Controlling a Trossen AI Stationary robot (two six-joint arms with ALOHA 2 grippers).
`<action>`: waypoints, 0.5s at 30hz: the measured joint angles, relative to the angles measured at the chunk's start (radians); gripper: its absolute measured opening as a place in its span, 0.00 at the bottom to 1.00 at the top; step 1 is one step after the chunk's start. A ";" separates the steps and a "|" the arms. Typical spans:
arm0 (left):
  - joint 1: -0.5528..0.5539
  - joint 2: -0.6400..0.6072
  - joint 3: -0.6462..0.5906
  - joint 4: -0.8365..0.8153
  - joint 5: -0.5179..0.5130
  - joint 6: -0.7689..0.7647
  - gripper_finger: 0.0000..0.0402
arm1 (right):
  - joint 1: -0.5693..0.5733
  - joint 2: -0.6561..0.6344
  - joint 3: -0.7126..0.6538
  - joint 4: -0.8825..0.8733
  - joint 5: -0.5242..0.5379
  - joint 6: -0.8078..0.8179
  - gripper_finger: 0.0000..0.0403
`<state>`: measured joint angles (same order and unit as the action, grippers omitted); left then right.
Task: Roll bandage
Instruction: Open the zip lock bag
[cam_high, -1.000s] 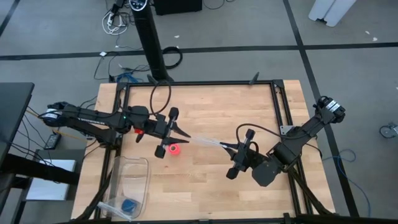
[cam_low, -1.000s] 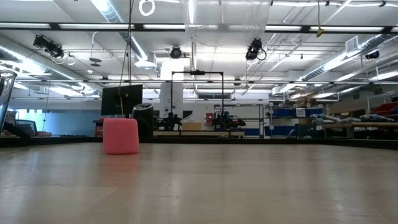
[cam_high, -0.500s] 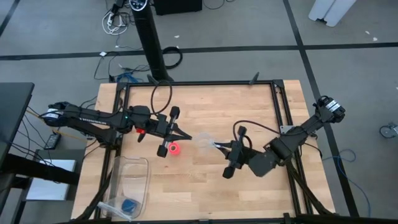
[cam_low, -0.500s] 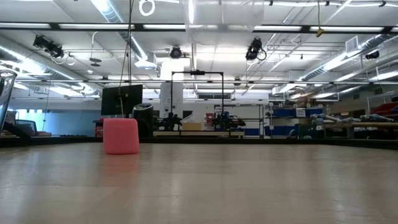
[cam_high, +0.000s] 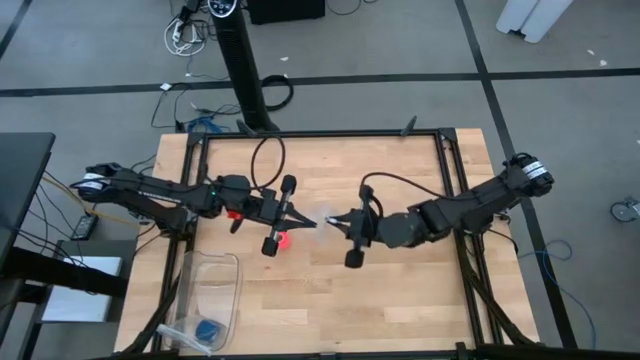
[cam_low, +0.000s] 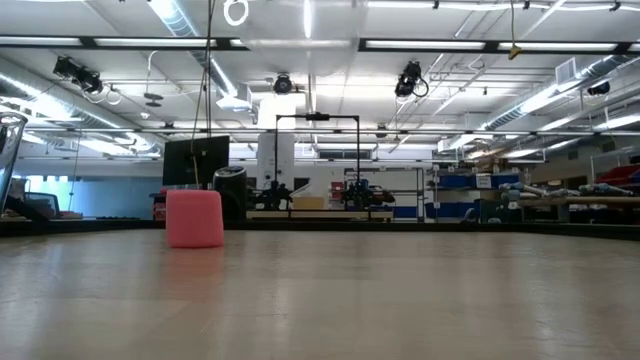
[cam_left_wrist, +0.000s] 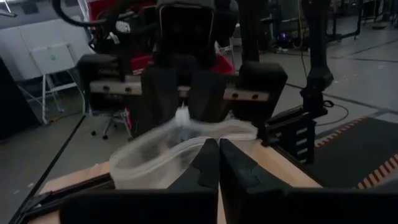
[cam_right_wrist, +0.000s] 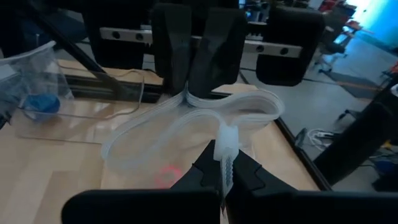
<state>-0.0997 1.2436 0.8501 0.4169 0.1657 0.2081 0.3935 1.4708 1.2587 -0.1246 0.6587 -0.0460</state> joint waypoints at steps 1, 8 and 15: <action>0.000 0.004 0.000 0.013 -0.001 0.000 0.00 | -0.009 0.000 0.000 -0.001 -0.017 0.000 0.00; 0.000 0.004 0.000 0.041 -0.019 0.020 0.00 | -0.030 0.000 0.000 -0.003 -0.076 0.002 0.00; 0.000 0.003 0.000 0.014 -0.019 0.029 0.00 | -0.030 0.000 0.000 -0.002 -0.111 0.017 0.00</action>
<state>-0.0994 1.2469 0.8501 0.4308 0.1463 0.2372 0.3637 1.4712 1.2587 -0.1268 0.5480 -0.0292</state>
